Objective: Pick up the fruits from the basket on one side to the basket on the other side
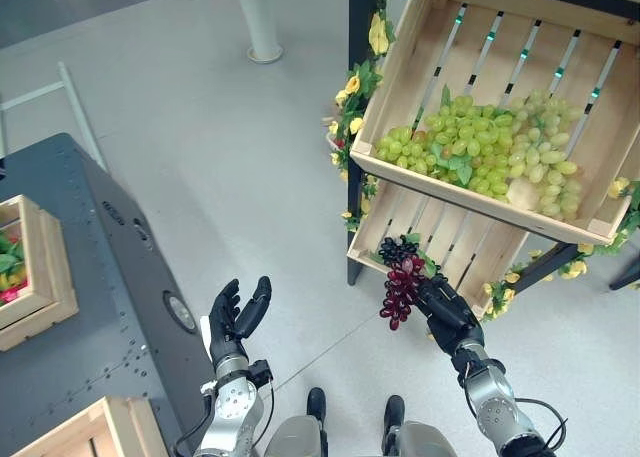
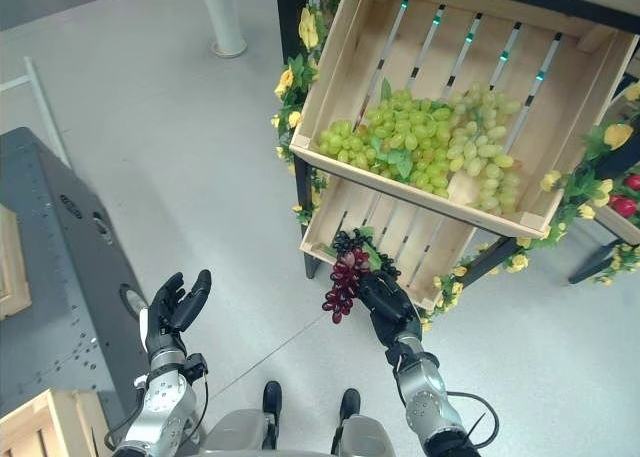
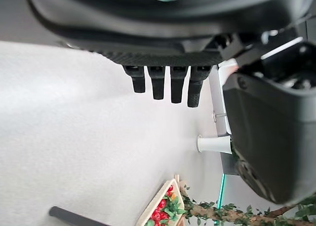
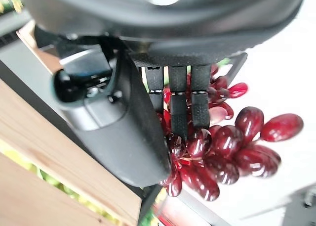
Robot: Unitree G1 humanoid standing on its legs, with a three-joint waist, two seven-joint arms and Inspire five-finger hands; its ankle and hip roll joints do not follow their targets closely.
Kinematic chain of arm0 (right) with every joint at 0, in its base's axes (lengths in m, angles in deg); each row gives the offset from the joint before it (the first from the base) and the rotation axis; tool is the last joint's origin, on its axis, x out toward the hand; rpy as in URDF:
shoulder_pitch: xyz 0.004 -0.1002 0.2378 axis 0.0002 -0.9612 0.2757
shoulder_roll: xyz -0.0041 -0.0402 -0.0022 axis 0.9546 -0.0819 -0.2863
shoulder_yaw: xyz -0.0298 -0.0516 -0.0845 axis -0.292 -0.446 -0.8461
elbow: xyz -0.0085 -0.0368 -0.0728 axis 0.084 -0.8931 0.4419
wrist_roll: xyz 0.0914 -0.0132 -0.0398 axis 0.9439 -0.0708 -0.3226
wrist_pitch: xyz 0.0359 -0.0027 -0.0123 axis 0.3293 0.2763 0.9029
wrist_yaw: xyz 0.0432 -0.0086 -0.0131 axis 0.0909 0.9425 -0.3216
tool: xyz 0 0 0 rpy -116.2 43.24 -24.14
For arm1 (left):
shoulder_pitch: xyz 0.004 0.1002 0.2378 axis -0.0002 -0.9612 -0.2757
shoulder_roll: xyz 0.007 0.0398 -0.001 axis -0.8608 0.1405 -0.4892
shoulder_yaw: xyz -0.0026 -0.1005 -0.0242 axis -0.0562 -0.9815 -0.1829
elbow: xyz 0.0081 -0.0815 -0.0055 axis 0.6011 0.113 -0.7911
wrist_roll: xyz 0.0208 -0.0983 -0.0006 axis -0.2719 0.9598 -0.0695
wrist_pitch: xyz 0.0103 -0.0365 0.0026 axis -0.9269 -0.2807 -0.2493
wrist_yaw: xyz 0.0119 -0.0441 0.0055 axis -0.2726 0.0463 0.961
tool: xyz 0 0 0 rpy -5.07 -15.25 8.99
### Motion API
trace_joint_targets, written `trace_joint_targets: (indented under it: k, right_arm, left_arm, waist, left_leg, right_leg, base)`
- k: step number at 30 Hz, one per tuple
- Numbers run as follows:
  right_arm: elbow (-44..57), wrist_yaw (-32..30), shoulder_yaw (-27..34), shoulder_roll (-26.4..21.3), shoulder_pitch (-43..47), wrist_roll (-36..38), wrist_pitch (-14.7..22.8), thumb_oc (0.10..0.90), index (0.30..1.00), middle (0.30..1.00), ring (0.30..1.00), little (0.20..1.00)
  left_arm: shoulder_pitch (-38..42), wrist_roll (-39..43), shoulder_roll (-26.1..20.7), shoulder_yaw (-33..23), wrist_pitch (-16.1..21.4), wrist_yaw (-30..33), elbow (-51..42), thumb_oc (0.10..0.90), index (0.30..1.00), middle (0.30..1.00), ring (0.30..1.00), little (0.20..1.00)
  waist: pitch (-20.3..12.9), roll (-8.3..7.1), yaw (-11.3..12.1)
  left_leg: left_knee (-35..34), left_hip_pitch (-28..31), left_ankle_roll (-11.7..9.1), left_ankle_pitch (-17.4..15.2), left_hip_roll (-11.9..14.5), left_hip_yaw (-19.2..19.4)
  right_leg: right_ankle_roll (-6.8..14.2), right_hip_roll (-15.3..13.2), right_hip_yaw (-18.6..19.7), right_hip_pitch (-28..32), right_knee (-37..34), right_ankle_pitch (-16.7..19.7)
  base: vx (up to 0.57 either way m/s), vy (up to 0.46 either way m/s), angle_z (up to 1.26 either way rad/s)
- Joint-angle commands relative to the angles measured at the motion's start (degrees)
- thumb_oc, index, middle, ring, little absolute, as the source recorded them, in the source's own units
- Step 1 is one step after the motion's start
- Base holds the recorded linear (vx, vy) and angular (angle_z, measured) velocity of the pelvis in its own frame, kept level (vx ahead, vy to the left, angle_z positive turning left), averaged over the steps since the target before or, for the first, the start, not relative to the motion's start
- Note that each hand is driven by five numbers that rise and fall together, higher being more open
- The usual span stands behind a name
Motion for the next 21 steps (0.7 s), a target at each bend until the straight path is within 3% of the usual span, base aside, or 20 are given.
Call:
trace_joint_targets:
  k: [1, 6, 8, 9, 11, 13, 16, 21]
  right_arm:
    - [6.4, 4.92, 2.11, 2.26, 4.98, 3.59, 6.05, 0.4, 0.3, 0.3, 0.3, 0.3]
    - [8.1, 4.97, 3.52, 2.93, 4.45, 5.85, 5.47, 0.4, 0.3, 0.3, 0.3, 0.3]
    - [8.61, 4.86, 3.49, 3.41, 5.19, 6.94, 5.46, 0.4, 0.3, 0.3, 0.3, 0.3]
    - [9.01, 4.97, 3.32, 3.54, 5.79, 7.54, 5.87, 0.4, 0.3, 0.3, 0.3, 0.3]
    - [9.22, 5.74, 3.64, 2.95, 7.08, 8.75, 5.94, 0.4, 0.3, 0.3, 0.3, 0.3]
    - [8.83, 6.42, 3.89, 2.48, 10.81, 9.17, 6.1, 0.4, 0.3, 0.3, 0.3, 0.3]
    - [8.78, 4.65, 4.09, 2.16, 17.49, 7.92, 5.64, 0.4, 0.3, 0.3, 0.3, 0.3]
    - [10.28, 5.05, 4.94, -0.13, 23.31, 10.72, 6.78, 0.4, 0.3, 0.3, 0.3, 0.3]
  left_arm:
    - [1.9, -3.11, -2.73, -1.25, 6.79, 0.06, -4.01, 0.8, 0.9, 0.9, 0.9, 0.9]
    - [0.83, -2.47, -2.79, -1.51, 6.4, -1.92, -5.02, 0.8, 0.9, 0.9, 0.9, 0.9]
    - [1.35, -3.05, -2.96, -0.45, 6.03, -2.55, -5.03, 0.8, 0.9, 0.9, 0.9, 0.9]
    - [1.87, -3.5, -3.56, 0.23, 6.04, -2.64, -5.08, 0.8, 0.9, 0.9, 0.9, 0.9]
    - [3.12, -3.18, -4.26, 0.48, 6.02, -2.76, -4.82, 0.8, 0.9, 0.9, 0.9, 0.9]
    - [5.52, -1.81, -4.5, 0.6, 6.55, -2.59, -4.14, 0.8, 0.9, 0.9, 0.9, 0.9]
    - [9.02, -0.49, -4.5, 1.28, 6.16, -1.06, -3.47, 0.8, 0.9, 0.9, 0.9, 0.9]
    - [12.37, -0.78, -4.17, 3.07, 6.46, 0.84, -4.01, 0.8, 0.9, 0.9, 0.9, 0.9]
  waist:
    - [-4.04, -0.19, 1.24]
    - [-5.0, -0.3, 1.16]
    - [-4.46, -0.07, 1.31]
    - [-3.21, 0.11, 1.08]
    - [-0.91, 0.27, 0.83]
    - [1.71, 0.06, 0.6]
    - [4.43, 0.02, 0.24]
    - [7.65, 0.35, 0.54]
  left_leg:
    - [2.82, 0.61, -0.45, -8.39, -1.17, 0.46]
    - [3.14, 1.0, -0.1, -9.41, -1.19, 1.44]
    - [4.18, 0.3, 0.53, -9.72, -1.32, 1.82]
    - [5.58, -0.2, 1.03, -9.93, -1.33, 1.71]
    - [8.84, -1.15, 1.01, -10.73, -0.83, 1.83]
    - [14.21, -4.0, 0.78, -12.77, -0.08, 3.05]
    - [22.4, -9.64, 1.84, -15.42, 1.17, 4.31]
    - [30.59, -17.41, 0.63, -17.66, 2.24, 5.08]
  right_leg:
    - [-1.24, -0.83, -1.08, 3.21, 1.35, -4.22]
    - [-0.94, -1.09, -1.01, 3.81, 0.28, -4.15]
    - [-0.67, -1.52, -2.16, 1.78, 5.78, -5.87]
    - [0.23, -2.15, -1.73, -2.44, 13.18, -5.53]
    - [0.62, -3.29, -0.7, -6.6, 17.64, -5.12]
    - [0.82, -4.71, 0.16, -9.69, 14.51, -3.02]
    - [-0.11, -4.17, 1.71, -12.48, 18.66, -5.74]
    - [-2.07, -4.81, -1.01, -15.44, 22.41, -8.35]
  base:
    - [0.09, 0.013, 0.05]
    - [0.04, 0.037, 0.08]
    - [-0.03, 0.046, -0.01]
    - [-0.06, 0.019, -0.07]
    - [-0.12, -0.053, -0.18]
    - [-0.2, -0.136, -0.17]
    - [-0.19, -0.109, -0.05]
    - [-0.13, -0.047, 0.02]
